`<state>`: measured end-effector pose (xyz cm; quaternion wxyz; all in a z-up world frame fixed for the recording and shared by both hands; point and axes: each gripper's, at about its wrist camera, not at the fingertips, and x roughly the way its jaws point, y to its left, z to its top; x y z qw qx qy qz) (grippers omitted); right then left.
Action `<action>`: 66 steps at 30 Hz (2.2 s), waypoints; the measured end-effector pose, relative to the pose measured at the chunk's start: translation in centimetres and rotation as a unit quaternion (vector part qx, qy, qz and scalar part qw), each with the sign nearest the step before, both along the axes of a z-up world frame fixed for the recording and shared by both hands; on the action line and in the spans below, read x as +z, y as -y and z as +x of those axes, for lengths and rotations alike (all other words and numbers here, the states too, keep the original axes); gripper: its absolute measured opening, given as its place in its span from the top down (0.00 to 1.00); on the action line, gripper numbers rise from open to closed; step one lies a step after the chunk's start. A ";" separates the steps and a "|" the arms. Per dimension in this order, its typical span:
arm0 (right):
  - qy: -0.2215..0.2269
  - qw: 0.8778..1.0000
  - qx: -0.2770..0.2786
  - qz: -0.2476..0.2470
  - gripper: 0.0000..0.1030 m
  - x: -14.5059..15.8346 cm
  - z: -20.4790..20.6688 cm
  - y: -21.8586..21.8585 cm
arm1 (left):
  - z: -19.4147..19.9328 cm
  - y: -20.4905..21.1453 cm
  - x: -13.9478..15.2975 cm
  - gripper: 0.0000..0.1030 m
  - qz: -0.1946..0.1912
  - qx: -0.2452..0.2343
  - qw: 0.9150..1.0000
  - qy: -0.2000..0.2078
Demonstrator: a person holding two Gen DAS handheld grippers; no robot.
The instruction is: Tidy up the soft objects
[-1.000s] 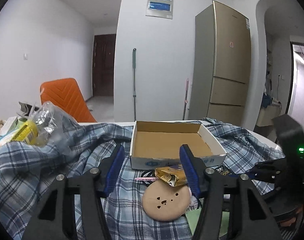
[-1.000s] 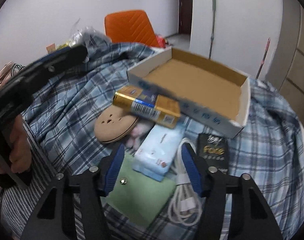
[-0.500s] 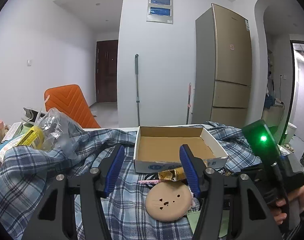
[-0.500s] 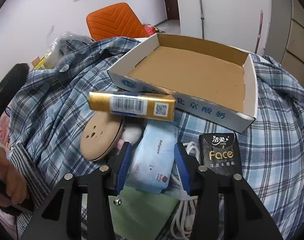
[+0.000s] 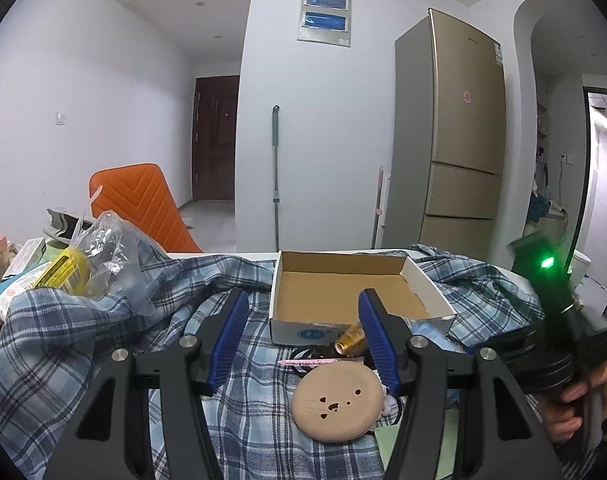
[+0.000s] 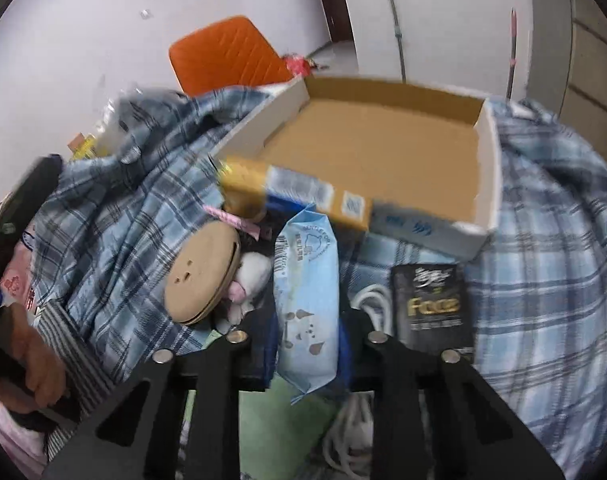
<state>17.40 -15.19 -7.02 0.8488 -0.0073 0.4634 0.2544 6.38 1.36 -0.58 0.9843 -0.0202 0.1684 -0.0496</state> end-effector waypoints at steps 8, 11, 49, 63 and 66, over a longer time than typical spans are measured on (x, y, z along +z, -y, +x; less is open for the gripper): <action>0.083 0.996 -0.018 0.025 0.80 5.1 -2.3 4.3 | 2.0 3.0 1.1 0.42 0.083 -0.112 0.989 -0.055; 0.113 0.992 -0.045 0.015 0.81 5.9 -2.3 5.9 | 2.8 4.5 0.9 0.42 0.154 -0.142 0.975 -0.076; 0.132 0.990 -0.044 0.008 0.81 3.9 -2.7 8.0 | 8.1 8.6 0.7 0.91 0.054 -0.149 0.969 -0.190; 0.225 0.973 -0.049 -0.022 0.81 10.2 -2.8 6.8 | 7.9 8.2 5.3 0.91 0.070 -0.083 0.994 -0.001; 0.228 0.971 -0.064 -0.036 0.81 11.4 -0.4 5.7 | 10.0 7.9 5.0 0.91 0.081 -0.066 0.994 0.014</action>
